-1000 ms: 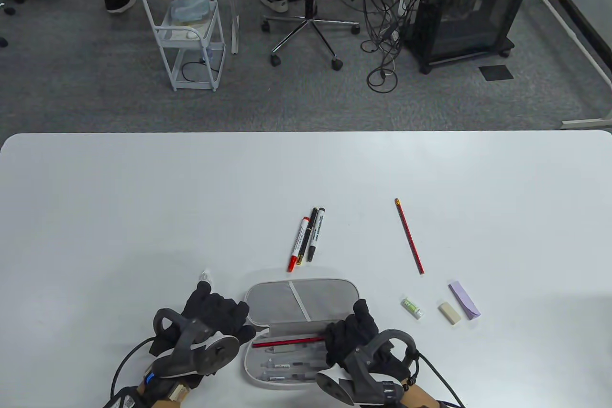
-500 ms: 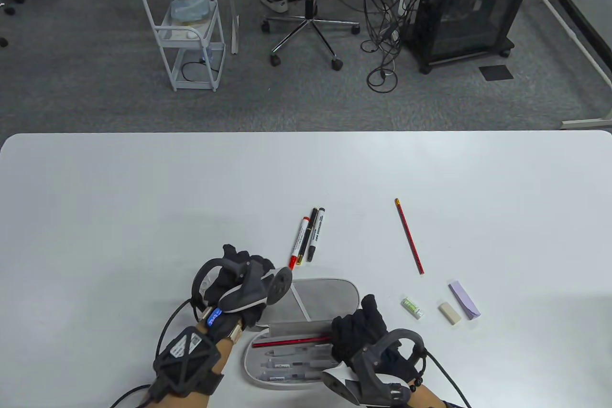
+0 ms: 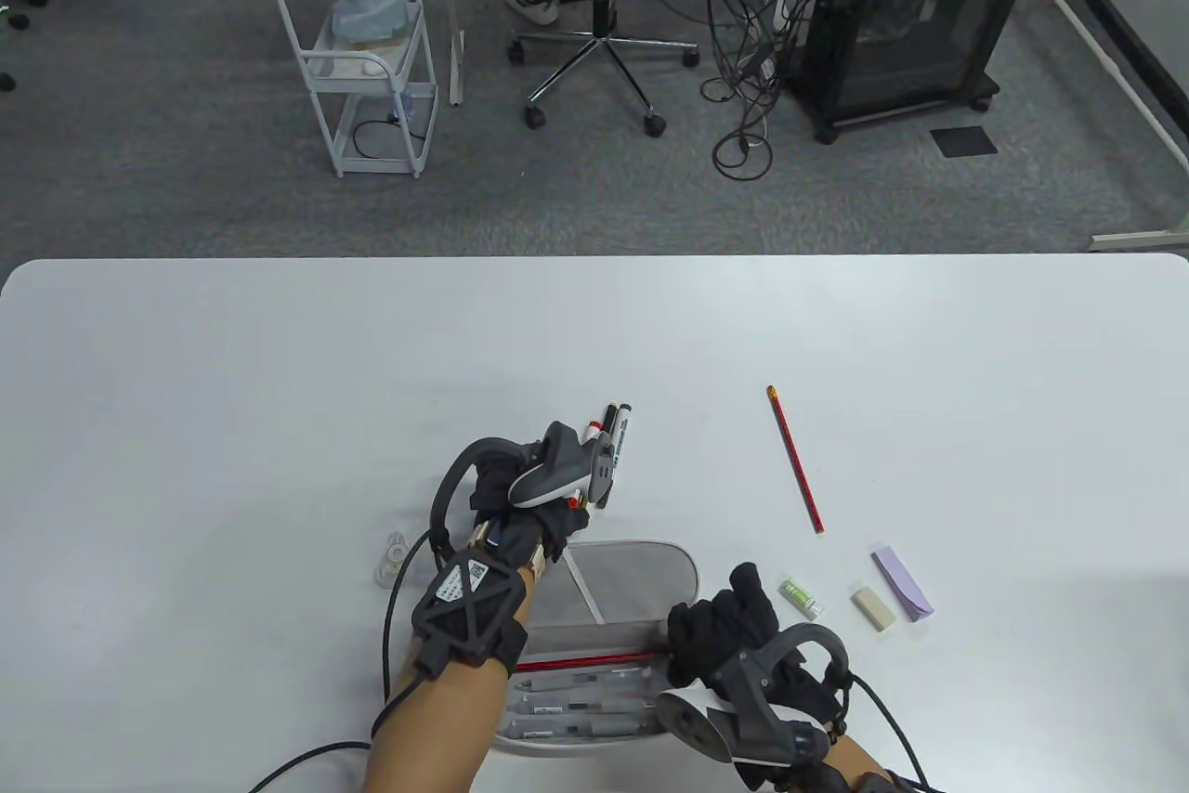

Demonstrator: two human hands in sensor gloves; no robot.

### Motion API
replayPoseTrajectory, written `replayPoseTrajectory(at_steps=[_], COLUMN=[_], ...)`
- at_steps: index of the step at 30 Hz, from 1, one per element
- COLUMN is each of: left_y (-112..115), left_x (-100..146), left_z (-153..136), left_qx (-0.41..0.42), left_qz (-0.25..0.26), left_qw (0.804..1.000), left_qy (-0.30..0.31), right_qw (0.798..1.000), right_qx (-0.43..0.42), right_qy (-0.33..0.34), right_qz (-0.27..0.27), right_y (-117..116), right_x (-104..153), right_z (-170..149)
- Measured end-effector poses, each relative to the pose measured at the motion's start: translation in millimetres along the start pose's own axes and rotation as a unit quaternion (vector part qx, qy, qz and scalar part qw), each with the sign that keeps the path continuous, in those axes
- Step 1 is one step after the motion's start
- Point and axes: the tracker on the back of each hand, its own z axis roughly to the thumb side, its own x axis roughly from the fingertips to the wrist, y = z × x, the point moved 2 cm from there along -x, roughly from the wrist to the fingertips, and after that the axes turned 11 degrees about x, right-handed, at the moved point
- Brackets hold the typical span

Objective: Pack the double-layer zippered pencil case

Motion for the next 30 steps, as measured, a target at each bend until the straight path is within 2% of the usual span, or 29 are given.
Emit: replayPoseTrajectory(at_steps=[7,15,18,25,28,29,30], left_y=[3,5,8,9,3,-3,-13], left_x=[-11,-24,-29,-32,-24,-18,-9], left_z=[-4,-21,-21,-21,-26,-28,-29], left_qx=[-0.011,-0.002,-0.011,-0.011,-0.002,0.003,0.009], left_qz=[-0.014,-0.025,-0.043,-0.051,-0.021,0.014,0.079], left_qw=[1.000,0.998,0.997,0.996,0.996,0.997,0.995], left_qy=[-0.013,-0.057,-0.066,-0.067,-0.083,-0.078,-0.062], right_qw=[1.000,1.000,1.000,1.000,1.000,1.000,1.000], right_qx=[-0.012,-0.017,-0.021,-0.023,-0.026,-0.027,-0.029], right_qy=[-0.002,-0.006,-0.004,-0.005,-0.008,-0.008,-0.009], right_qz=[-0.001,-0.003,0.001,0.002,-0.001,-0.001,0.002], right_y=[-2,-7,-7,-8,-8,-8,-9], right_x=[0,0,0,0,1,1,0], right_z=[-1,-2,-2,-3,-5,-6,-7])
